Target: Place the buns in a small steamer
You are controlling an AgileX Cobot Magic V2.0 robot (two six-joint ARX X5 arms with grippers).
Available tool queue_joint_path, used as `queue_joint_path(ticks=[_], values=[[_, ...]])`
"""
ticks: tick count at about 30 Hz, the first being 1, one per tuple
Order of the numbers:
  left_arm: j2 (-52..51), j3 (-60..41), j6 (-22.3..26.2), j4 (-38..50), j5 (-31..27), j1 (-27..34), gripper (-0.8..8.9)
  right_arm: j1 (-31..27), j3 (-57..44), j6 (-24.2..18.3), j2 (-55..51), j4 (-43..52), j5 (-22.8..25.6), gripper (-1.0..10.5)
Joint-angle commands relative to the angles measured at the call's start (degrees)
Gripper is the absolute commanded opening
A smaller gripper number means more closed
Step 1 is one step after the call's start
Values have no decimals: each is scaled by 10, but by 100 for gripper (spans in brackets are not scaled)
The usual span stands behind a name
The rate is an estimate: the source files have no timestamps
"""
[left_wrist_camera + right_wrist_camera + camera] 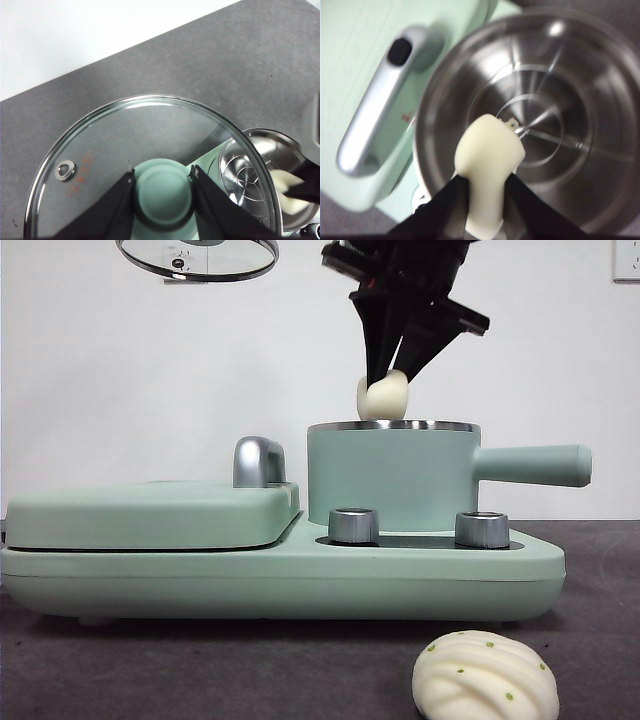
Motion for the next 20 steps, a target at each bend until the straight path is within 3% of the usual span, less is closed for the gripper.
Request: queue_joint_path(ticks=[1, 14, 20], values=[[-1, 20, 1, 13, 3, -2, 19, -1, 40, -14, 45, 1, -5, 79], [-1, 20, 1, 11, 3, -2, 19, -11, 68, -31, 117, -11, -11, 80], [-1, 20, 1, 11, 3, -2, 19, -18, 68, -31, 117, -23, -17, 257]])
